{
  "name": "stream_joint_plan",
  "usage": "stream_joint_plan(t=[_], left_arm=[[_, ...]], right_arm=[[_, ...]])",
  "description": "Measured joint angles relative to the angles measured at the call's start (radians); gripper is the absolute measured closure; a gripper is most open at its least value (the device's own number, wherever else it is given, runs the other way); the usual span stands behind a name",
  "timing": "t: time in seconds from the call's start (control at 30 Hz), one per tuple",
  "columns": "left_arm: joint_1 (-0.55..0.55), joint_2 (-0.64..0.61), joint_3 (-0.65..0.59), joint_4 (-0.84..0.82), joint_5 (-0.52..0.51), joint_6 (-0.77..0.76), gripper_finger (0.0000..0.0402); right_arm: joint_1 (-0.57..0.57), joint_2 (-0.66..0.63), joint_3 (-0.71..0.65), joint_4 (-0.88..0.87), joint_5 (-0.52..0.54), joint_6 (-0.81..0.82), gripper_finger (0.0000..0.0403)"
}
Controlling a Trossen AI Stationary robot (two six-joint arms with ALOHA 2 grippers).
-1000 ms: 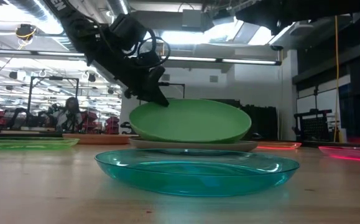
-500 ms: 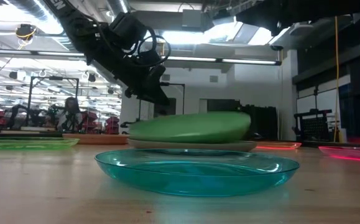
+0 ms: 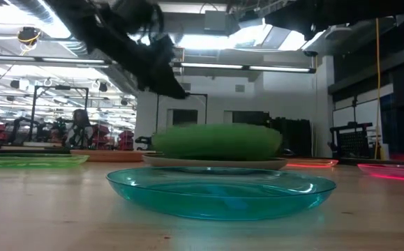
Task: Stack plastic plates
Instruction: Stack the dark blue plate on top of the green plate
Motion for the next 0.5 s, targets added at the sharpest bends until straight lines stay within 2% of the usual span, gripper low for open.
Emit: stream_joint_plan(t=[0.33,0.43,0.5], left_arm=[[-0.12,-0.206,0.0,-0.198,-0.002,0.006,0.0329],[-0.139,-0.218,0.0,-0.169,-0.006,0.019,0.0329],[-0.14,-0.217,0.0,-0.115,-0.044,0.021,0.0329]], right_arm=[[0.0,0.0,0.0,-0.001,0.0,0.0,0.04],[0.0,0.0,0.0,-0.001,0.0,0.0,0.04],[0.0,0.0,0.0,-0.001,0.0,0.0,0.04]])
